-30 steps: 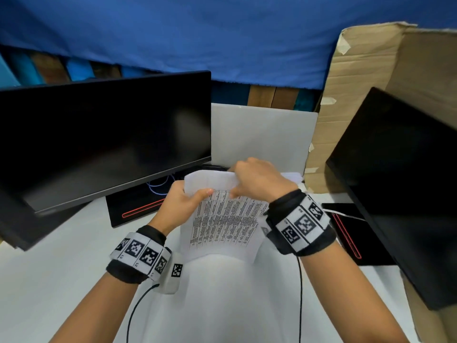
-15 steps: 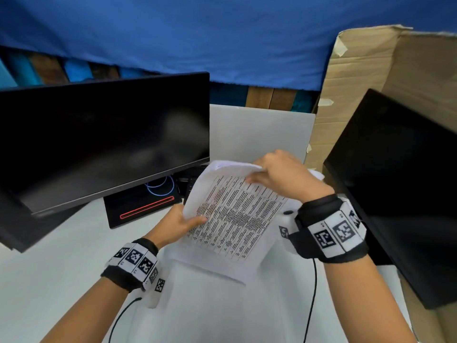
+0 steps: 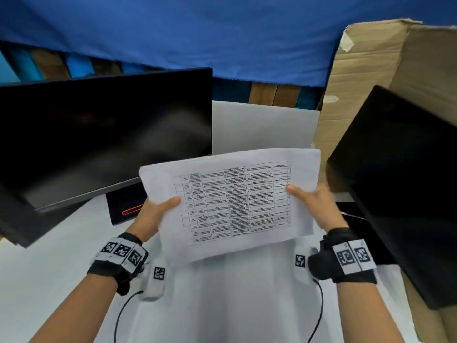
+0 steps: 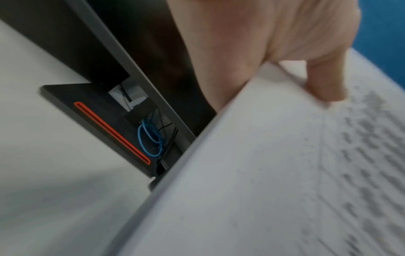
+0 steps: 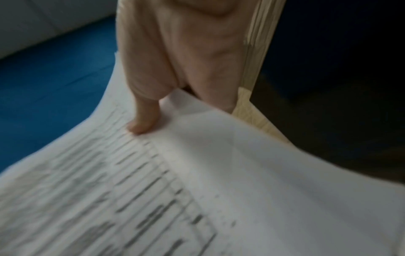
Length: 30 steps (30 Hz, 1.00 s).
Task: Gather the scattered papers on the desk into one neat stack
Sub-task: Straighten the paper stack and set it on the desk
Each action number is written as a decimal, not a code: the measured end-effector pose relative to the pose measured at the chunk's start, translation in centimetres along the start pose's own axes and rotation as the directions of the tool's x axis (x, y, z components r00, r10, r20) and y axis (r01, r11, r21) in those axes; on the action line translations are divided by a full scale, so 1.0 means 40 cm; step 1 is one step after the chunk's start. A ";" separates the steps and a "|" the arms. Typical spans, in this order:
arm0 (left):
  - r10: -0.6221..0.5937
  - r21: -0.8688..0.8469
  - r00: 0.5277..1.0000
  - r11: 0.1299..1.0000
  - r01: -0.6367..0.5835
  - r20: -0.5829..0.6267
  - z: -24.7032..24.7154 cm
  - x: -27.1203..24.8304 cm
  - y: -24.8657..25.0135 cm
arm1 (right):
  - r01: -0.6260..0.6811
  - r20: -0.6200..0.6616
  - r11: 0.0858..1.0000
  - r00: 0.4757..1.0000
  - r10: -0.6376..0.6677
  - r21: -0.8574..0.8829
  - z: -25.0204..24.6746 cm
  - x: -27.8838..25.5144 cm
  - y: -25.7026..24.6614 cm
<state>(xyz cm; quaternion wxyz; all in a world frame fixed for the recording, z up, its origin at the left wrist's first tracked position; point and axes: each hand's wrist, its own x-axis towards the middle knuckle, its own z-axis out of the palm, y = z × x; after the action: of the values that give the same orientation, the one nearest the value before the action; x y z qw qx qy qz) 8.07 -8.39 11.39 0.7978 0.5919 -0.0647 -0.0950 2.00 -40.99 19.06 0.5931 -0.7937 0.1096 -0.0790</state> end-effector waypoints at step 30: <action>0.046 0.271 0.954 0.962 0.038 -0.295 0.007 -0.026 -0.091 | -0.182 -0.172 0.975 0.964 0.202 0.125 0.108 0.005 0.217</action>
<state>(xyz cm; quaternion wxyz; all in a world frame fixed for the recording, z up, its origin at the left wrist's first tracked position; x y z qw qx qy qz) 6.71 -9.45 7.99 0.7090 0.7039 0.0429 0.0069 2.62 -39.40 9.51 0.6274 -0.7353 0.2360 -0.0999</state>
